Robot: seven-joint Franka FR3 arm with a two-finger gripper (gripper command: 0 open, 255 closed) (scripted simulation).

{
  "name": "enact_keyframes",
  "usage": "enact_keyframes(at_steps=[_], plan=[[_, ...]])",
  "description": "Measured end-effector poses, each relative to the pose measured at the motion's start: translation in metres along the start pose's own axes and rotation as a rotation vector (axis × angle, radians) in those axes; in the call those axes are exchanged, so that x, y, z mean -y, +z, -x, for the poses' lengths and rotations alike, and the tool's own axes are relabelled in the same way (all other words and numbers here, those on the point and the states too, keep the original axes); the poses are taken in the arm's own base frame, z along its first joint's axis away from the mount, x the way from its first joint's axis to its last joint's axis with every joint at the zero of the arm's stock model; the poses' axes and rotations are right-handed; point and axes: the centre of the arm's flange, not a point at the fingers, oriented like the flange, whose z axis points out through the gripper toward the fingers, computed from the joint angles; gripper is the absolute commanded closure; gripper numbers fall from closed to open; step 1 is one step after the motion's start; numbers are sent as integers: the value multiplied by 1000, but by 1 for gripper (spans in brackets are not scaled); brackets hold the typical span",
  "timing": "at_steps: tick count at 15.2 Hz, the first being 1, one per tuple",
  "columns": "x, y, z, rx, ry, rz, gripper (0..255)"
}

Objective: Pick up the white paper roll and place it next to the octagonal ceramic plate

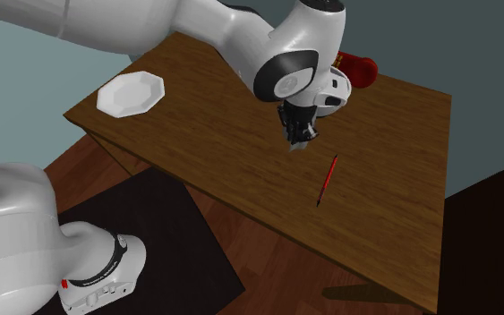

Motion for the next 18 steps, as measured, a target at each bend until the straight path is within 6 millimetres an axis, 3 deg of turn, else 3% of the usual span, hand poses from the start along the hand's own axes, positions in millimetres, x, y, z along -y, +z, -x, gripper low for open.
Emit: enact_keyframes(at_steps=[18], plan=[[1,-94,-6,0,0,0,255]])
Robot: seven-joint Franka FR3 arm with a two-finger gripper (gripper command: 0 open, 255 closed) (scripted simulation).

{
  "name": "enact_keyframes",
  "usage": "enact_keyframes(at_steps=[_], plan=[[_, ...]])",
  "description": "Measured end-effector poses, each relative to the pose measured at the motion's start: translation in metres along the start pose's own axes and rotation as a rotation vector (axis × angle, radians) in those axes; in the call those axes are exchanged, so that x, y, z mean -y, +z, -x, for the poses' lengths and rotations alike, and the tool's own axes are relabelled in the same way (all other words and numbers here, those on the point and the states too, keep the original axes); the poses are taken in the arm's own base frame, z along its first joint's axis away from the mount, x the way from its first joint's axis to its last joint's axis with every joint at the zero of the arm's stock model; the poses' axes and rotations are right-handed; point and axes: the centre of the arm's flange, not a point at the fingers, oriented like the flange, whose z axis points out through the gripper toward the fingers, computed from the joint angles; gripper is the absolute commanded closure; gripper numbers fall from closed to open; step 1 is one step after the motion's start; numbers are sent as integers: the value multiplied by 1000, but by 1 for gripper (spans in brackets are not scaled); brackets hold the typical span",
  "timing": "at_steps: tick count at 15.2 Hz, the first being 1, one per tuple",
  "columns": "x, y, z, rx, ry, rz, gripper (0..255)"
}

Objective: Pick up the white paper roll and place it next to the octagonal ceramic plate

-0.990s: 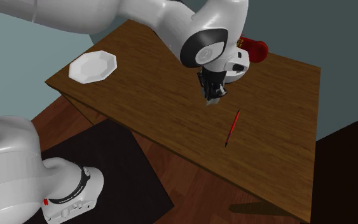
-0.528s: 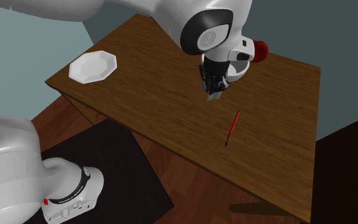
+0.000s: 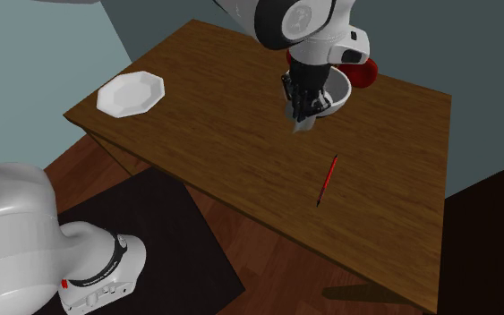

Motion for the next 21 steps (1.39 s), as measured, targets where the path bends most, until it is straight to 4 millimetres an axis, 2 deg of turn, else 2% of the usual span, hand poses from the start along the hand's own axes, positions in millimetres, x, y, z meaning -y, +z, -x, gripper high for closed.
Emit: enact_keyframes(at_steps=[13,17,21], plan=[[-1,-67,-3,0,0,0,255],[27,-70,22,0,-1,-1,255],[65,-73,61,0,-1,0,255]])
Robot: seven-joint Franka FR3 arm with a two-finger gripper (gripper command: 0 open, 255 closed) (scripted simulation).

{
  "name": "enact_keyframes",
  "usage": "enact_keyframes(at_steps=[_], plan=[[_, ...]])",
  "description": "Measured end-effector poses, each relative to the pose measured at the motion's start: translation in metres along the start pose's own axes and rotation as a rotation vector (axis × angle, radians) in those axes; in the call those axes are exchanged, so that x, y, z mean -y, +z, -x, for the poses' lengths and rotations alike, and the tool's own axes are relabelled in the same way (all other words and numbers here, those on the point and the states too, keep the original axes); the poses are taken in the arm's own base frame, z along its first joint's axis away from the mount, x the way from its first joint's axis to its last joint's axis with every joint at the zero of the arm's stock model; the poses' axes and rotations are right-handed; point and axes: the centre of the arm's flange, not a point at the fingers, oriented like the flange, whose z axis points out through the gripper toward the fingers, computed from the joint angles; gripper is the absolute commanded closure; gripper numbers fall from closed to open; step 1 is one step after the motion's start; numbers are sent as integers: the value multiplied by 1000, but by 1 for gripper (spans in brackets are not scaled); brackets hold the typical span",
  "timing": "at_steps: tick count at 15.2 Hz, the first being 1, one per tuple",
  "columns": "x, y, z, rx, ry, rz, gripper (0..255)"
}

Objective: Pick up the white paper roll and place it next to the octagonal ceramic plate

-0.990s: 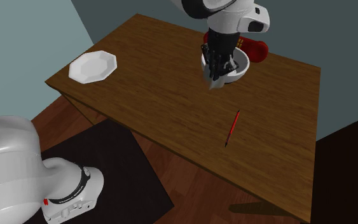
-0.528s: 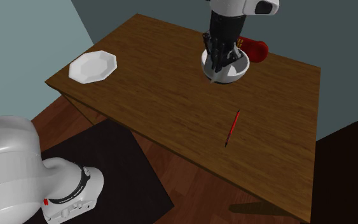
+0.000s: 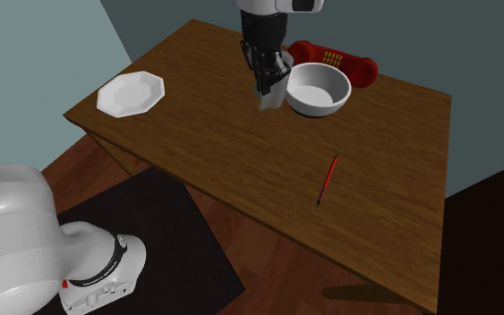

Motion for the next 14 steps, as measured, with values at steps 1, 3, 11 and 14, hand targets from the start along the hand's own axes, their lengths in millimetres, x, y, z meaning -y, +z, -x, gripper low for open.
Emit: enact_keyframes(at_steps=[1,3,11,14], plan=[[8,-2,9,0,0,0,255],[33,-2,22,0,-1,0,255],[109,-9,95,0,0,0,255],[140,-8,124,0,-1,1,255]])
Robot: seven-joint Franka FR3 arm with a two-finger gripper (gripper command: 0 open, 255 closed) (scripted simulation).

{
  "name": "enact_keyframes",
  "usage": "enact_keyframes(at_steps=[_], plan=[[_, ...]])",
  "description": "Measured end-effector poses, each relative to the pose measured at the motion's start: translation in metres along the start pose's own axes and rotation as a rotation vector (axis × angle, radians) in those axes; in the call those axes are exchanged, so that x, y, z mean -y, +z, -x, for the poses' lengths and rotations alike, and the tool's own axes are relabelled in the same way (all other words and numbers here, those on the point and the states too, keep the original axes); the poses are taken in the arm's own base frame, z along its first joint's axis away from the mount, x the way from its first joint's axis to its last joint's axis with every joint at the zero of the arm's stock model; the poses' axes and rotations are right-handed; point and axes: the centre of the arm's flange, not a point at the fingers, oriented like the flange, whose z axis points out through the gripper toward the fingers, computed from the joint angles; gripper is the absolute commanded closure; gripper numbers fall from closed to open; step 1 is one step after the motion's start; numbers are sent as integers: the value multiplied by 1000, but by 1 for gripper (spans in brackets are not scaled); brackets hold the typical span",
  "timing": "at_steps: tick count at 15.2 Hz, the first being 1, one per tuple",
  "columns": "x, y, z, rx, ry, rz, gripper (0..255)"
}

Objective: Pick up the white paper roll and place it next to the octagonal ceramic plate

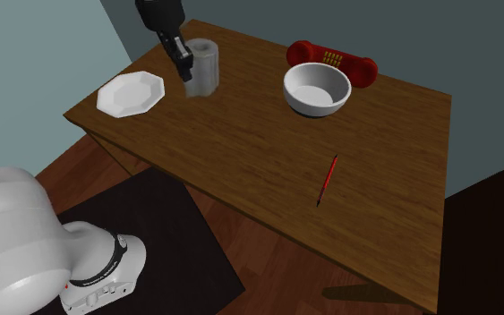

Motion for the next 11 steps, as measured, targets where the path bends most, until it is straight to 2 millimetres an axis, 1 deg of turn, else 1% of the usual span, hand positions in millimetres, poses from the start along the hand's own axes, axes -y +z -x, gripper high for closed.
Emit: enact_keyframes(at_steps=[3,4,5,7,11], plan=[[27,-2,24,0,0,0,255],[43,-2,34,0,-1,0,255],[48,1,41,0,-1,0,255],[52,7,48,0,1,0,255],[51,27,51,1,2,0,255]])
